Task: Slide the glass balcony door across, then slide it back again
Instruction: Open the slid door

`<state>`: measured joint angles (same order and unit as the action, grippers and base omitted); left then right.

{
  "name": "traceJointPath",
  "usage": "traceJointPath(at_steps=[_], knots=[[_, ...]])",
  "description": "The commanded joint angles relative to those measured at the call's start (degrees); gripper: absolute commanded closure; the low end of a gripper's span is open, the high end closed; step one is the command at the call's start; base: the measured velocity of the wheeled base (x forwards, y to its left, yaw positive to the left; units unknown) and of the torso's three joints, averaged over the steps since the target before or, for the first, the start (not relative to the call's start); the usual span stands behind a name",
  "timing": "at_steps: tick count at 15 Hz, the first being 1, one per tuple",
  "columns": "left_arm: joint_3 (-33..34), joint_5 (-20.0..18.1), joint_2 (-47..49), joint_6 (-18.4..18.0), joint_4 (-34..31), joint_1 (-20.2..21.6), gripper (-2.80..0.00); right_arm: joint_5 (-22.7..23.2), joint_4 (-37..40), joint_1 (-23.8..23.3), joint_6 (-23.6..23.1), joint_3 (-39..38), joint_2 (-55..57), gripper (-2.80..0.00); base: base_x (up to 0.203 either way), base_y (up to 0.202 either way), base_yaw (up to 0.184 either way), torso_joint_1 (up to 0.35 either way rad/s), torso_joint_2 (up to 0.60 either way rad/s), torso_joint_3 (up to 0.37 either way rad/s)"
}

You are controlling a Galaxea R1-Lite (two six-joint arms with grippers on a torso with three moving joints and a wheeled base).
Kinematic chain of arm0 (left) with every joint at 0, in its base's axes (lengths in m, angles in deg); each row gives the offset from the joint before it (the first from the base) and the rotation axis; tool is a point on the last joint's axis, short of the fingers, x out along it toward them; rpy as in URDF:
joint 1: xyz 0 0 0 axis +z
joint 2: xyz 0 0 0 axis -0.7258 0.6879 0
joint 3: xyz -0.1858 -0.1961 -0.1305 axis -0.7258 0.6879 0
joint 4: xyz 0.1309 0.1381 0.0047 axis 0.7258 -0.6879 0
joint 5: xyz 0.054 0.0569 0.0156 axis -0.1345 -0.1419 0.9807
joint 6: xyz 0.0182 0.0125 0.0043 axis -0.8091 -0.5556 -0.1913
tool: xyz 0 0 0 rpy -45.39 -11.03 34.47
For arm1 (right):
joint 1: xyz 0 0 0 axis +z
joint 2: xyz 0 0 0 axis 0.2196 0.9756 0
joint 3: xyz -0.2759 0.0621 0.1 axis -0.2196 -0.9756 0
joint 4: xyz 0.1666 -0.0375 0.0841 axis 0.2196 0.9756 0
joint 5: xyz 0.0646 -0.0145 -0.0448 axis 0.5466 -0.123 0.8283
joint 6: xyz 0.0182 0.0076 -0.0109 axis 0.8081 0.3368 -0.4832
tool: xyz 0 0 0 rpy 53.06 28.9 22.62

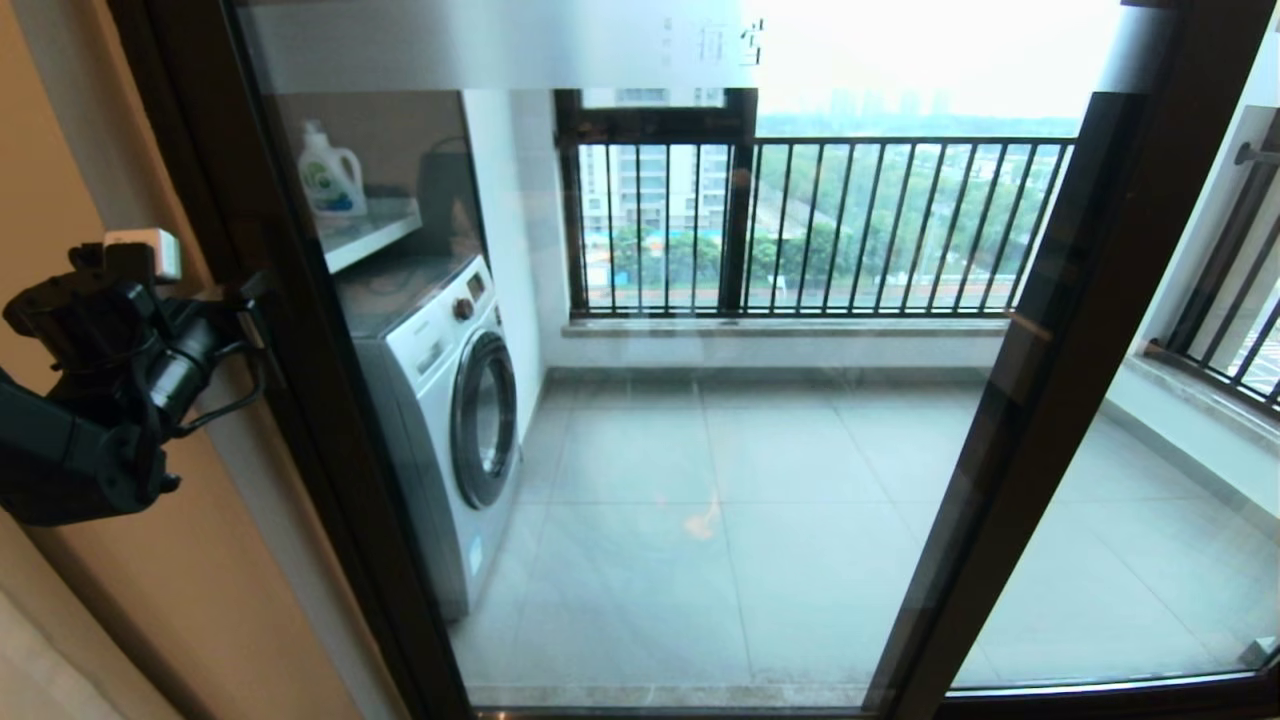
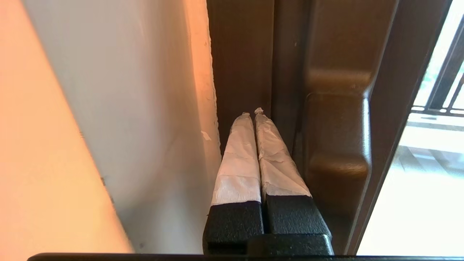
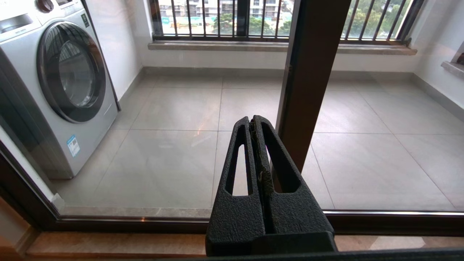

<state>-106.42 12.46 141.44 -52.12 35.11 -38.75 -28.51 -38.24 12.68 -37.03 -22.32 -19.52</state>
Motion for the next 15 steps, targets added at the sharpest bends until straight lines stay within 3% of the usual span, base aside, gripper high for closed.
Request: traceJointPath(at_steps=[1,15], knots=[[1.7,-0.01,-0.85,0.08,0.45,-2.85,0.0,0.04,0.0,0.0,-0.04,-0.6,-0.04,0.0,0.0,0.0,0.0,0.0,0.0,0.0],[2.26,1.75,-0.52,0.15,0.45,-8.48,0.0,0.04,0.0,0.0,-0.04,-0.53,-0.04,0.0,0.0,0.0,0.0,0.0,0.0,0.0]])
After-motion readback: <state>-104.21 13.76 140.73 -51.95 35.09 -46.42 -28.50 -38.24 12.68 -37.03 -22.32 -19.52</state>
